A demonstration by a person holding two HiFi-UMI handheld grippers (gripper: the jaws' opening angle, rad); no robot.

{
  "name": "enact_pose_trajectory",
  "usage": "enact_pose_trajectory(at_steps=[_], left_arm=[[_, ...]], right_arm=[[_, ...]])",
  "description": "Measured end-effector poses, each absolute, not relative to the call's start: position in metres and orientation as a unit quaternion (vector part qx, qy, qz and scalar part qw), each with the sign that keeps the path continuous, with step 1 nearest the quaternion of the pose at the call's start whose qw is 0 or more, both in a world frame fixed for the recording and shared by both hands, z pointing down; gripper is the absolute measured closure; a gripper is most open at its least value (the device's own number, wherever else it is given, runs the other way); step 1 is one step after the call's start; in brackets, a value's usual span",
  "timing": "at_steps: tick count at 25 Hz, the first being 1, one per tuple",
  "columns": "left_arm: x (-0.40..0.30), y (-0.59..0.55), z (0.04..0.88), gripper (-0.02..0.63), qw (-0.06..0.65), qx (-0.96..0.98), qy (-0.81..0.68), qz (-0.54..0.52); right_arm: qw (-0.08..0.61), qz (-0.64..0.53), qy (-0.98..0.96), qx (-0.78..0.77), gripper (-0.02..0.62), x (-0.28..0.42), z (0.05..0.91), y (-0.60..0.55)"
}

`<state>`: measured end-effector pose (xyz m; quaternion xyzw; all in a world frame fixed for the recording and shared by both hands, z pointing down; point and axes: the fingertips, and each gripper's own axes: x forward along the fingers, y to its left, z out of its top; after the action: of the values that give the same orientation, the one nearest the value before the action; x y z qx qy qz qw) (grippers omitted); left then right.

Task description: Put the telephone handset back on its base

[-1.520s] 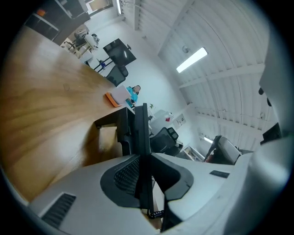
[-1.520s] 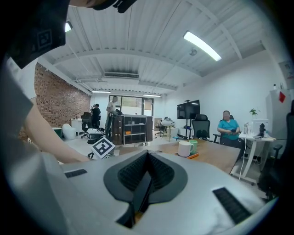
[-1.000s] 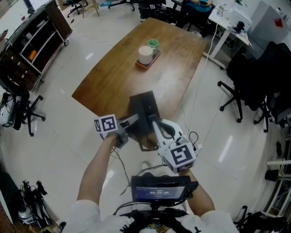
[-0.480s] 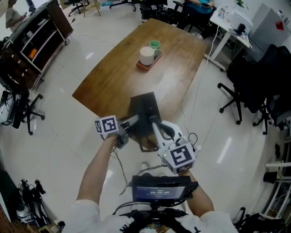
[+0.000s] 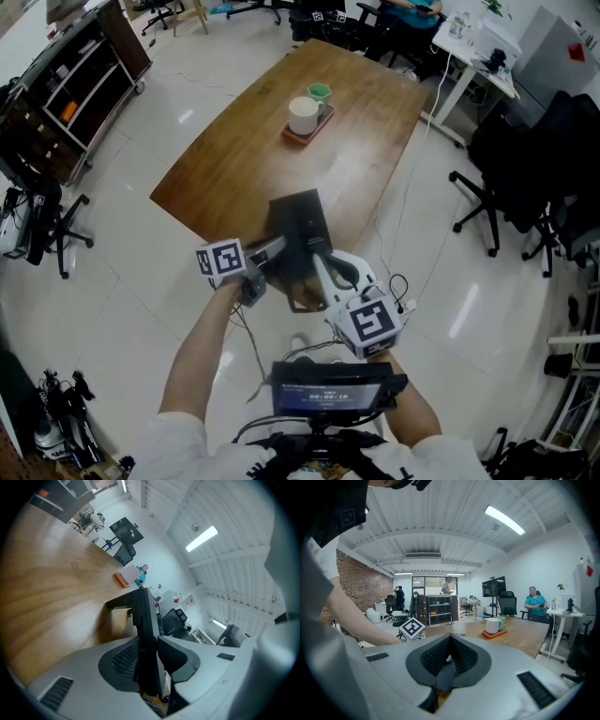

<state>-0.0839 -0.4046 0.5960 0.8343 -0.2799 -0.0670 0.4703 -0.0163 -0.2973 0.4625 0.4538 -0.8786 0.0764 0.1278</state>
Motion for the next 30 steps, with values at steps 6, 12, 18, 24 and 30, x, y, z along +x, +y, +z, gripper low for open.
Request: enact_pose_trajectory(at_steps=[6, 12, 18, 24, 30], left_arm=[[-0.091, -0.403, 0.598, 0.490, 0.474, 0.827, -0.294, -0.076], [-0.098, -0.401, 0.589, 0.477, 0.462, 0.827, -0.310, -0.085], [-0.104, -0.388, 0.570, 0.530, 0.440, 0.834, -0.315, -0.109], [-0.098, -0.364, 0.549, 0.566, 0.416, 0.851, -0.299, -0.118], [-0.086, -0.335, 0.495, 0.603, 0.366, 0.872, -0.288, -0.149]], right_arm=[[0.120, 0.090, -0.877, 0.456, 0.595, -0.020, 0.464, -0.291], [0.130, 0.085, -0.878, 0.452, 0.595, -0.023, 0.462, -0.288], [0.128, 0.080, -0.882, 0.447, 0.595, -0.027, 0.455, -0.283], [0.129, 0.067, -0.887, 0.438, 0.595, -0.027, 0.450, -0.270], [0.109, 0.067, -0.888, 0.441, 0.595, -0.020, 0.438, -0.255]])
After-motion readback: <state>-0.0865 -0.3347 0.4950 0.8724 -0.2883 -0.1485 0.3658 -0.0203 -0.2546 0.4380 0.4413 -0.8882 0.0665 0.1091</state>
